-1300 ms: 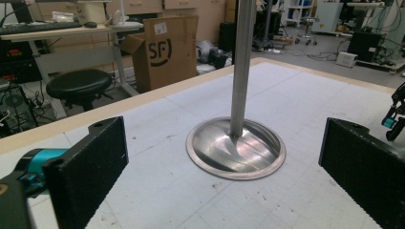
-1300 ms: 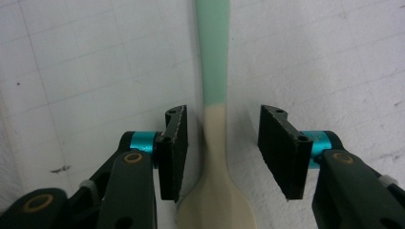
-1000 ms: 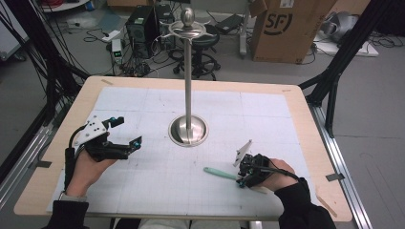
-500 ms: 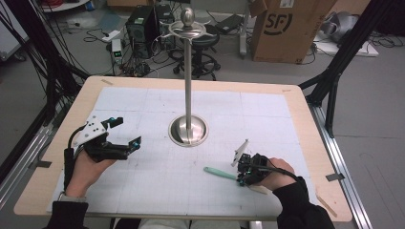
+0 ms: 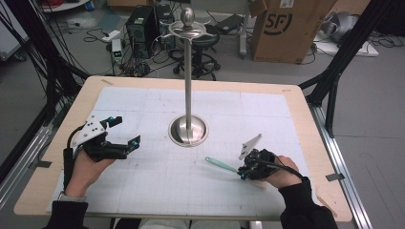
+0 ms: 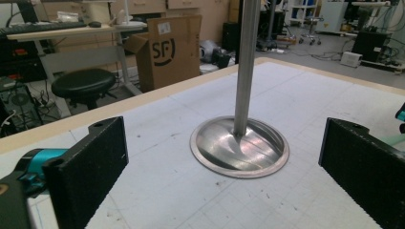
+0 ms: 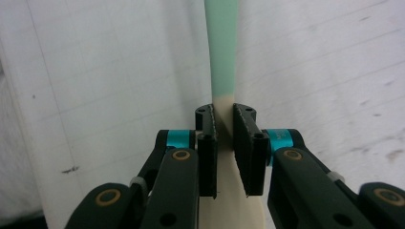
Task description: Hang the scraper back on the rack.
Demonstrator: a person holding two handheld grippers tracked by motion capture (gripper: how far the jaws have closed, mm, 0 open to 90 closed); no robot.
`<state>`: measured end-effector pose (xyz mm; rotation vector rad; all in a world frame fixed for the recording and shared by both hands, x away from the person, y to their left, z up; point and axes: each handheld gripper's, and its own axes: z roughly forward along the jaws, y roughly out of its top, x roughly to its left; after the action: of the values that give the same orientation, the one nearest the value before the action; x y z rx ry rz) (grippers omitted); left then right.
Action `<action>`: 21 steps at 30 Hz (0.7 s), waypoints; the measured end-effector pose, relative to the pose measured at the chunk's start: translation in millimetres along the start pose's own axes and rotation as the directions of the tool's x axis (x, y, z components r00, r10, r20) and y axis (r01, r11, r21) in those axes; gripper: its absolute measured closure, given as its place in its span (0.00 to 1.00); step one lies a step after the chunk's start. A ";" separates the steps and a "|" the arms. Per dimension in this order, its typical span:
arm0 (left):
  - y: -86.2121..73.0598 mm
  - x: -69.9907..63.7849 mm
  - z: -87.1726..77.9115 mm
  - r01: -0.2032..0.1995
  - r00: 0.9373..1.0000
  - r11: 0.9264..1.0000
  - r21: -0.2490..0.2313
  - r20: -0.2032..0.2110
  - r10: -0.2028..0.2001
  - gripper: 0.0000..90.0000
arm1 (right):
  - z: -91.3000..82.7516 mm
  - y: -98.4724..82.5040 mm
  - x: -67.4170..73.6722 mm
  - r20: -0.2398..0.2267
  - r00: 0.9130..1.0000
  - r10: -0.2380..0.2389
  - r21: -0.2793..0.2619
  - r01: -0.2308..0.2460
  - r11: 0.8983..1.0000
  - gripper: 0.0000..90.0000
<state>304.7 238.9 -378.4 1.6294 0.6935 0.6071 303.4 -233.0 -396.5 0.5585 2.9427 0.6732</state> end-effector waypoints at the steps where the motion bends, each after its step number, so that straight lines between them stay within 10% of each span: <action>1: 0.3 0.0 -0.3 0.004 1.000 1.000 -0.005 0.000 -0.004 0.04 | 0.0 0.0 0.0 0.000 1.000 0.000 0.000 0.000 1.000 0.90; 10: 0.4 -1.8 0.1 -0.005 1.000 1.000 -0.010 0.009 0.006 0.04 | -27.0 -15.4 -12.5 0.019 0.997 0.077 -0.259 -0.070 0.963 0.90; 14: 0.8 -1.0 -1.0 0.000 1.000 1.000 -0.011 0.002 0.000 0.04 | -42.0 -20.6 -15.1 0.009 0.993 0.119 -0.406 -0.105 0.908 0.90; 15: 0.8 -1.1 -1.1 0.002 1.000 1.000 -0.011 -0.001 -0.002 0.04 | -42.0 -20.6 -15.1 0.009 0.993 0.119 -0.406 -0.105 0.908 0.90; 16: 0.8 -1.1 -1.0 0.000 1.000 1.000 -0.010 0.002 0.000 0.04 | -45.6 -21.2 -16.4 0.013 0.992 0.124 -0.464 -0.104 0.880 0.90; 21: 0.3 -2.1 0.4 0.001 1.000 1.000 -0.004 0.003 -0.001 0.04 | -50.0 -21.5 -17.4 0.002 0.986 0.168 -0.540 -0.140 0.830 0.90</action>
<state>303.6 237.1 -378.2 1.6258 0.6906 0.6050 305.0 -277.7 -360.9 0.7322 2.4933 1.4148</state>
